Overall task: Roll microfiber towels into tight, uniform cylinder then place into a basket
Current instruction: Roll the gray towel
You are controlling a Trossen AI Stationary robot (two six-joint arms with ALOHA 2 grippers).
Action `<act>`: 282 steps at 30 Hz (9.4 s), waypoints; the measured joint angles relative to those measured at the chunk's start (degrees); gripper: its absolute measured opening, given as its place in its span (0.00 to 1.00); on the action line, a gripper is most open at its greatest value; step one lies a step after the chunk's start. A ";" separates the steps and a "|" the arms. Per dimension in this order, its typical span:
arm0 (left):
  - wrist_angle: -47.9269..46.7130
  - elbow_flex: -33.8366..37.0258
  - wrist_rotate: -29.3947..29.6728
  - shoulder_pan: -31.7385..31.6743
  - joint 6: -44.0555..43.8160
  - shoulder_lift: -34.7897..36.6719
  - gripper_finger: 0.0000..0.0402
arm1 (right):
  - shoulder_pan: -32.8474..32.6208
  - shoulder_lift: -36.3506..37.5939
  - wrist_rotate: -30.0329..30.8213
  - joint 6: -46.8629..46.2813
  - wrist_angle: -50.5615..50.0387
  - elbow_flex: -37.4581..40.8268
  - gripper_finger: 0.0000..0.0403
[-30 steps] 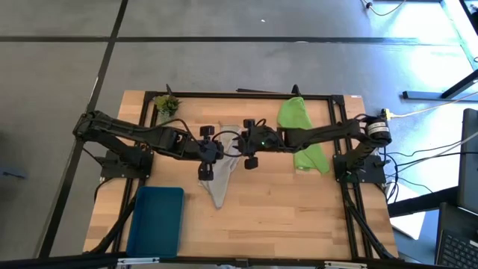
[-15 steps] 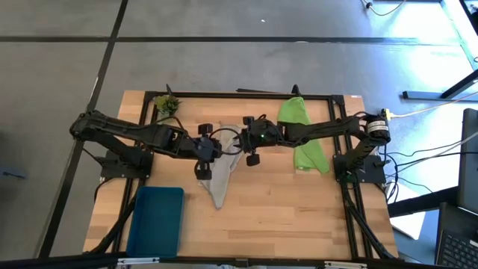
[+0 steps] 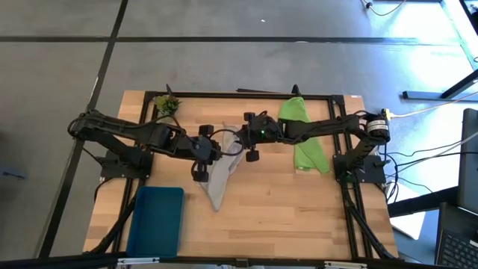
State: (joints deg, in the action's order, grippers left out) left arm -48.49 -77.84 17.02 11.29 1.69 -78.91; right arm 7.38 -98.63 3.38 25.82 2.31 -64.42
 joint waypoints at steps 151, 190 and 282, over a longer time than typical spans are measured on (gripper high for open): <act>3.81 0.33 2.01 -2.75 13.38 -2.38 0.00 | 0.23 -5.38 -45.48 13.49 14.68 0.00 0.30; -16.86 -16.06 2.56 -2.71 11.91 -2.36 0.00 | 1.38 -5.33 -42.04 16.58 9.74 0.02 0.30; -24.87 -15.98 29.86 -2.65 -15.17 -2.40 0.00 | 4.41 17.90 -1.56 9.97 -29.64 0.07 0.01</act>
State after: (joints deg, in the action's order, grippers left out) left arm -73.37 -93.82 46.88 8.64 -13.47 -81.32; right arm 11.79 -80.73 1.81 35.79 -27.33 -64.36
